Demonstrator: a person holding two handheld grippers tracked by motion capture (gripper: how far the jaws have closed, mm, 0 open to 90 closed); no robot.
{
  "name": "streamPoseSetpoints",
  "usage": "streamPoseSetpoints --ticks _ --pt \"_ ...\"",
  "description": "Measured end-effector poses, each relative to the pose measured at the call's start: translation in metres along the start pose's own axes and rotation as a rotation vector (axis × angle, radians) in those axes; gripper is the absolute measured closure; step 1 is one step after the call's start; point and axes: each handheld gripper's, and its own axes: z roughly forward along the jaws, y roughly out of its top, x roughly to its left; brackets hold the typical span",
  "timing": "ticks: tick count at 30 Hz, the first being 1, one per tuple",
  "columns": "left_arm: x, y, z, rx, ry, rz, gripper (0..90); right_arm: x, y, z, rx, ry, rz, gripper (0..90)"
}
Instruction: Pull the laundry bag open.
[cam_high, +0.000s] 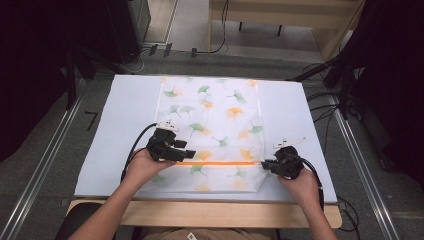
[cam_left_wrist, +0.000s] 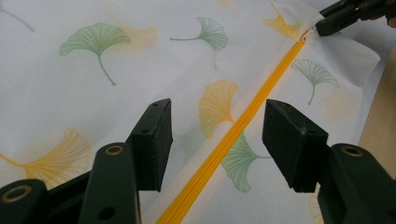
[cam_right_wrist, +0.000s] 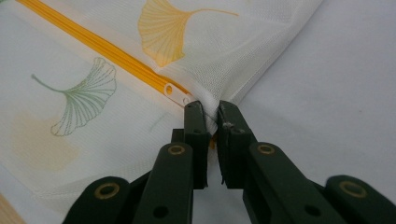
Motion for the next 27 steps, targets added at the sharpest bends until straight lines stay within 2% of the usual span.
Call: streamPoseSetpoints --ticks 5,6,10,15,20,23,27 --pt "-0.006 0.001 0.003 0.006 -0.018 0.014 50.8 0.000 0.001 -0.007 -0.026 0.016 0.005 85.0" --pt "-0.008 0.002 0.004 -0.001 -0.032 -0.003 51.1 0.000 0.001 -0.009 -0.030 0.017 0.005 85.0" --pt "-0.014 0.004 0.009 0.008 -0.060 -0.001 48.4 0.002 0.001 -0.012 -0.044 0.029 0.002 84.9" --pt "-0.026 0.007 0.018 0.018 -0.080 0.043 49.8 0.001 0.002 -0.017 -0.055 0.046 0.001 84.9" --pt "-0.036 0.011 0.025 -0.011 -0.114 0.049 55.3 0.002 0.003 -0.019 -0.060 0.049 -0.005 84.9" --pt "-0.042 0.013 0.030 -0.007 -0.123 0.067 59.6 0.002 0.003 -0.019 -0.060 0.051 -0.009 84.9" --pt "-0.049 0.016 0.039 0.006 -0.135 0.076 60.6 0.002 0.004 -0.020 -0.060 0.056 -0.012 84.9"
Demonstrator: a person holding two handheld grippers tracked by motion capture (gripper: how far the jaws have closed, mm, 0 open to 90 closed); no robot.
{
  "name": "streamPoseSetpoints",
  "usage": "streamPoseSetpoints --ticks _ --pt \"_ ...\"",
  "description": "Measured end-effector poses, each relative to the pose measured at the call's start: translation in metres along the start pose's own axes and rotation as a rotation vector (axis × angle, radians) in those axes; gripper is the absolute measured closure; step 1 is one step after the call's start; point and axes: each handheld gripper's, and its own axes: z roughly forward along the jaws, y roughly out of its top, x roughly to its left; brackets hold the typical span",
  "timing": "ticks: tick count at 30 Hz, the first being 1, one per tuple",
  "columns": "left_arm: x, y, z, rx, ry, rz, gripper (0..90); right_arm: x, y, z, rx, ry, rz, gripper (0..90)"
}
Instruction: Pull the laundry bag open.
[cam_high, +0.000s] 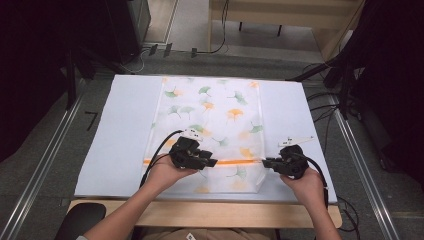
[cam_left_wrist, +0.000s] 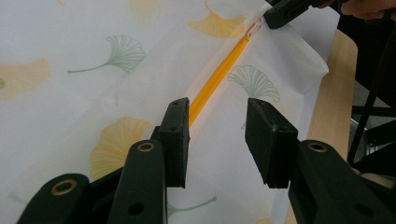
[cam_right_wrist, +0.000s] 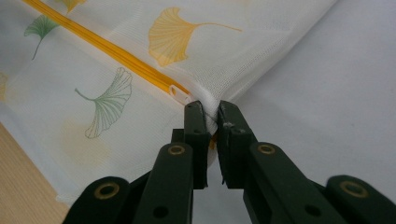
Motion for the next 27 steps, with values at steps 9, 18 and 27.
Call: streamPoseSetpoints --ticks 9,18,27 --pt "-0.015 0.016 0.025 0.036 -0.029 0.049 62.3 0.000 0.002 -0.004 -0.009 0.007 0.003 84.9" --pt "-0.025 0.027 0.047 0.038 -0.061 0.070 62.6 0.001 0.003 -0.004 -0.007 0.005 -0.005 84.8" --pt "-0.031 0.032 0.068 0.036 -0.080 0.079 67.9 0.002 0.004 -0.005 -0.009 0.013 -0.013 84.8"
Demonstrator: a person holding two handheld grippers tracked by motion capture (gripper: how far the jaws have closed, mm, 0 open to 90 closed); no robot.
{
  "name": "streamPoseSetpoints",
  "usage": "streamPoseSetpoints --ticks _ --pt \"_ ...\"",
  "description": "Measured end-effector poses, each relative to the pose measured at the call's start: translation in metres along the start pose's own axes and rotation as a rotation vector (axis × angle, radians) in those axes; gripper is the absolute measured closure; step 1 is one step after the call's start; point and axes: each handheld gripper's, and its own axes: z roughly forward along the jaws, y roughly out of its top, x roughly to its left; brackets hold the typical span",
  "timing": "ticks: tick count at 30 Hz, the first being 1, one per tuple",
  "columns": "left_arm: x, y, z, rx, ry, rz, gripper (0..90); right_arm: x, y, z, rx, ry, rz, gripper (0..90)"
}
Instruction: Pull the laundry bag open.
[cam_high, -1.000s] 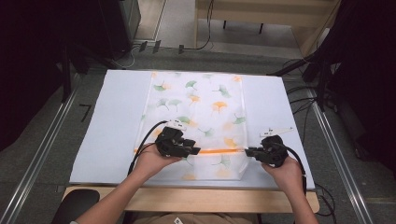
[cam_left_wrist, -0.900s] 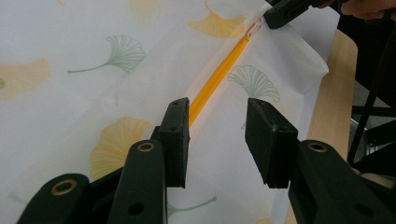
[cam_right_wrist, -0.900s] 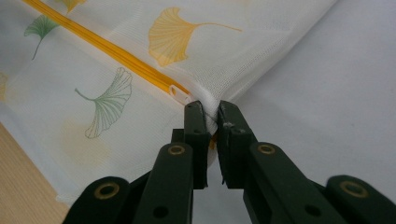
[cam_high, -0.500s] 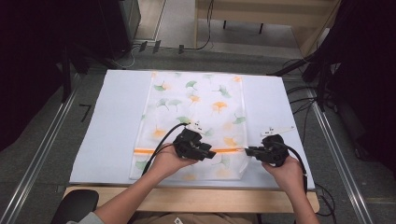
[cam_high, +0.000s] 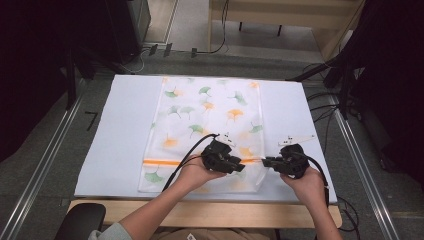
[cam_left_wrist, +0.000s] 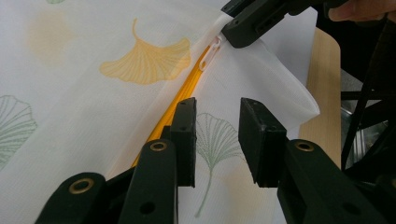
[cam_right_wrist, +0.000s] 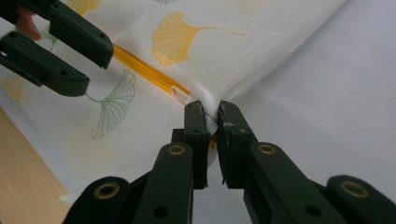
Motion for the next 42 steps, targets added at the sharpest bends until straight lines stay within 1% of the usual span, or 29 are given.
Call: streamPoseSetpoints --ticks 1,4,5,6,7,8,9,10,14,15,16,19,20,21,22,23,24,27,28,31,34,35,39,42 --pt "0.000 0.001 0.003 -0.001 -0.006 -0.005 67.9 0.000 0.000 0.000 -0.002 0.000 -0.001 84.8" --pt "-0.001 0.004 0.010 0.012 -0.006 -0.004 67.7 0.002 0.001 -0.001 -0.005 0.004 -0.002 84.8" --pt "-0.002 0.004 0.011 0.011 -0.006 -0.009 67.5 0.002 0.001 -0.002 -0.007 0.008 -0.009 84.8" --pt "-0.002 0.005 0.014 0.013 -0.009 -0.004 67.2 0.002 0.001 -0.002 -0.009 0.008 -0.017 84.9" --pt "-0.002 0.006 0.016 0.020 -0.006 -0.005 67.0 0.002 0.001 -0.002 -0.010 0.008 -0.019 84.8" --pt "-0.003 0.007 0.017 0.018 -0.005 -0.008 66.7 0.003 0.001 -0.002 -0.010 0.010 -0.017 84.8" --pt "-0.002 0.008 0.019 0.025 -0.008 0.002 66.3 0.003 0.001 -0.002 -0.011 0.010 -0.024 84.8" --pt "-0.003 0.008 0.020 0.021 -0.007 -0.003 66.1 0.003 0.001 -0.003 -0.013 0.015 -0.030 84.8" --pt "-0.002 0.010 0.023 0.029 -0.004 -0.002 65.3 0.004 0.001 -0.003 -0.023 0.028 -0.053 84.8" --pt "-0.001 0.010 0.025 0.022 -0.007 -0.003 65.3 0.005 0.001 -0.004 -0.025 0.039 -0.063 84.9" --pt "-0.001 0.011 0.026 0.026 -0.009 0.002 65.4 0.006 0.001 -0.004 -0.025 0.041 -0.060 84.9" --pt "-0.001 0.011 0.028 0.027 -0.005 -0.002 65.2 0.006 0.001 -0.004 -0.028 0.044 -0.070 85.0" --pt "0.000 0.011 0.029 0.021 -0.008 -0.003 65.1 0.007 0.001 -0.004 -0.031 0.044 -0.079 85.0" --pt "0.000 0.011 0.030 0.017 -0.011 -0.013 65.1 0.007 0.002 -0.004 -0.030 0.046 -0.083 85.0" --pt "0.000 0.011 0.030 0.017 -0.011 -0.013 65.1 0.007 0.002 -0.004 -0.030 0.046 -0.083 85.0" --pt "0.001 0.011 0.030 0.014 -0.020 -0.012 65.1 0.007 0.002 -0.005 -0.029 0.047 -0.085 85.0" --pt "0.001 0.011 0.031 0.001 -0.036 -0.008 65.2 0.008 0.002 -0.004 -0.033 0.056 -0.091 85.0" --pt "0.000 0.012 0.032 0.003 -0.036 -0.003 65.4 0.010 0.003 -0.004 -0.035 0.053 -0.103 85.0" --pt "-0.001 0.012 0.033 0.011 -0.036 0.003 65.6 0.010 0.003 -0.004 -0.033 0.052 -0.101 85.0" --pt "-0.002 0.012 0.033 0.001 -0.047 0.007 67.6 0.010 0.003 -0.004 -0.025 0.039 -0.099 85.0" --pt "-0.002 0.012 0.032 -0.009 -0.057 -0.005 71.4 0.011 0.003 -0.002 -0.020 0.037 -0.108 85.0" --pt "-0.001 0.014 0.033 0.001 -0.065 -0.021 72.2 0.012 0.003 -0.002 -0.020 0.041 -0.110 85.0" --pt "-0.001 0.014 0.034 0.007 -0.057 -0.021 73.7 0.014 0.004 -0.002 -0.018 0.044 -0.114 85.0" --pt "-0.001 0.015 0.035 0.010 -0.042 -0.018 75.4 0.014 0.004 -0.002 -0.016 0.045 -0.113 85.1"
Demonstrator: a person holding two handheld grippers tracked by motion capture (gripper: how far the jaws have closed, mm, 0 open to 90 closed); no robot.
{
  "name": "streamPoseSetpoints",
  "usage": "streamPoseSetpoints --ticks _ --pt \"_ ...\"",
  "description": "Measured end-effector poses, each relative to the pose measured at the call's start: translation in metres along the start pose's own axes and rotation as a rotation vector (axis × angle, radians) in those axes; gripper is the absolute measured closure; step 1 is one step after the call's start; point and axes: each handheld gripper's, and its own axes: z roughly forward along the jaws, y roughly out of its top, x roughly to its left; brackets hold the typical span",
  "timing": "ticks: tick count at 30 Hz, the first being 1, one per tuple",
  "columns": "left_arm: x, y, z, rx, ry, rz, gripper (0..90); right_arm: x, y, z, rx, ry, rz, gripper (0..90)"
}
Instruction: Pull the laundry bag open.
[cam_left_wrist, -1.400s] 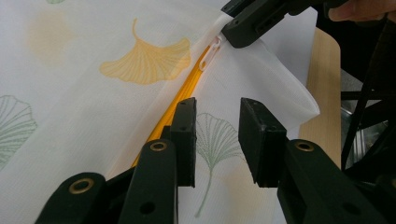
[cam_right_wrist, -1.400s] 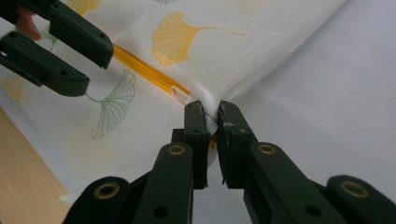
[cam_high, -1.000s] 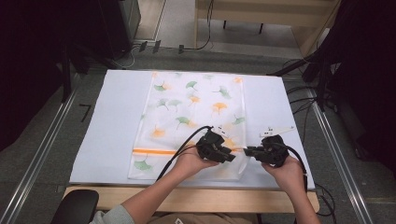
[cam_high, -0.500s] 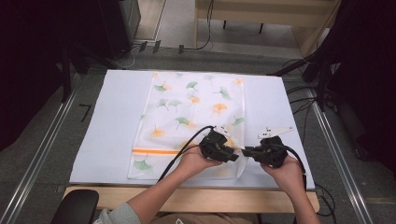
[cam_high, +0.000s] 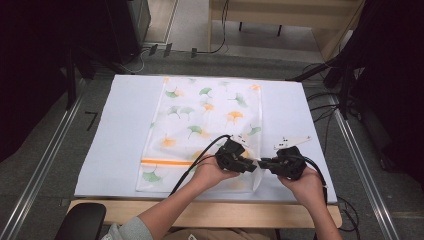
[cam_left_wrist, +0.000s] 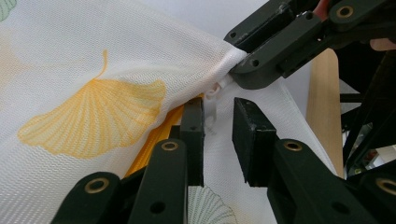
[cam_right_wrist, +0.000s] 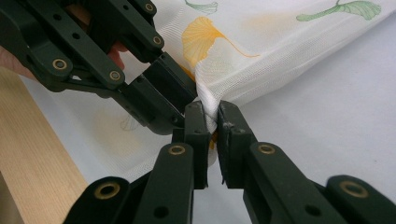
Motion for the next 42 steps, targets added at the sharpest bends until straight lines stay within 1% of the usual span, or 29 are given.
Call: streamPoseSetpoints --ticks 3,4,5,6,7,9,11,12,15,18,20,22,27,29,30,33,35,41,42 --pt "0.0000 0.0003 -0.0002 0.005 0.011 -0.012 79.6 0.0009 0.0003 0.0003 0.003 0.003 -0.005 85.1" --pt "0.0006 0.0003 0.0003 0.003 0.001 -0.022 82.0 0.0011 0.0005 0.0005 0.003 0.006 -0.008 85.1" --pt "0.0006 0.0003 0.0003 0.003 0.001 -0.022 82.3 0.0011 0.0005 0.0005 0.003 0.006 -0.008 85.1" --pt "0.0004 0.0008 0.0006 0.005 0.003 -0.035 82.9 0.0021 0.0005 0.0010 0.005 0.001 -0.010 85.2" --pt "-0.0003 0.0006 0.0007 -0.003 0.005 -0.037 84.1 0.0024 0.0006 0.0009 0.008 -0.002 -0.009 85.2" --pt "-0.0010 0.0010 -0.0001 0.002 0.007 -0.029 86.2 0.0023 0.0006 0.0007 0.004 -0.004 -0.007 85.1" --pt "-0.0020 0.0012 0.0002 -0.001 0.013 -0.032 89.0 0.0019 0.0005 0.0002 0.002 -0.004 -0.007 85.2" --pt "-0.0014 0.0013 0.0002 -0.001 0.009 -0.038 89.5 0.0018 0.0003 0.0000 0.003 -0.002 -0.004 85.1" --pt "-0.0001 0.0015 -0.0002 -0.014 0.001 -0.055 89.7 0.0019 0.0000 -0.0002 0.003 0.002 -0.002 85.2" --pt "0.0011 0.0013 -0.0020 -0.006 0.003 -0.049 90.0 0.0021 -0.0003 -0.0006 0.002 0.003 -0.001 85.3" --pt "0.0028 0.0012 -0.0034 -0.008 -0.011 -0.058 90.0 0.0018 -0.0010 -0.0010 0.004 0.002 -0.007 85.3" --pt "0.0029 0.0013 -0.0048 -0.002 -0.011 -0.056 90.0 0.0019 -0.0010 -0.0008 0.003 0.005 -0.010 85.3" --pt "0.0042 0.0007 -0.0065 -0.011 -0.014 -0.063 90.0 0.0030 -0.0011 -0.0006 0.012 -0.008 -0.012 85.4" --pt "0.0042 0.0007 -0.0067 -0.011 -0.017 -0.066 90.0 0.0029 -0.0010 -0.0004 0.012 -0.007 -0.015 85.5" --pt "0.0042 0.0004 -0.0067 -0.020 -0.021 -0.069 90.0 0.0029 -0.0012 -0.0004 0.013 -0.009 -0.018 85.6" --pt "0.0033 0.0009 -0.0091 -0.026 -0.014 -0.058 90.0 0.0027 -0.0014 -0.0004 0.013 -0.006 -0.019 85.6" --pt "0.0032 0.0008 -0.0084 -0.017 -0.005 -0.051 90.0 0.0026 -0.0015 0.0003 0.017 -0.005 -0.016 85.6" --pt "0.0026 0.0004 -0.0057 -0.016 0.002 -0.057 90.0 0.0043 -0.0009 0.0006 0.026 -0.009 -0.019 85.6" --pt "0.0024 0.0009 -0.0060 -0.005 0.009 -0.053 90.0 0.0036 -0.0009 0.0004 0.023 -0.008 -0.018 85.6"
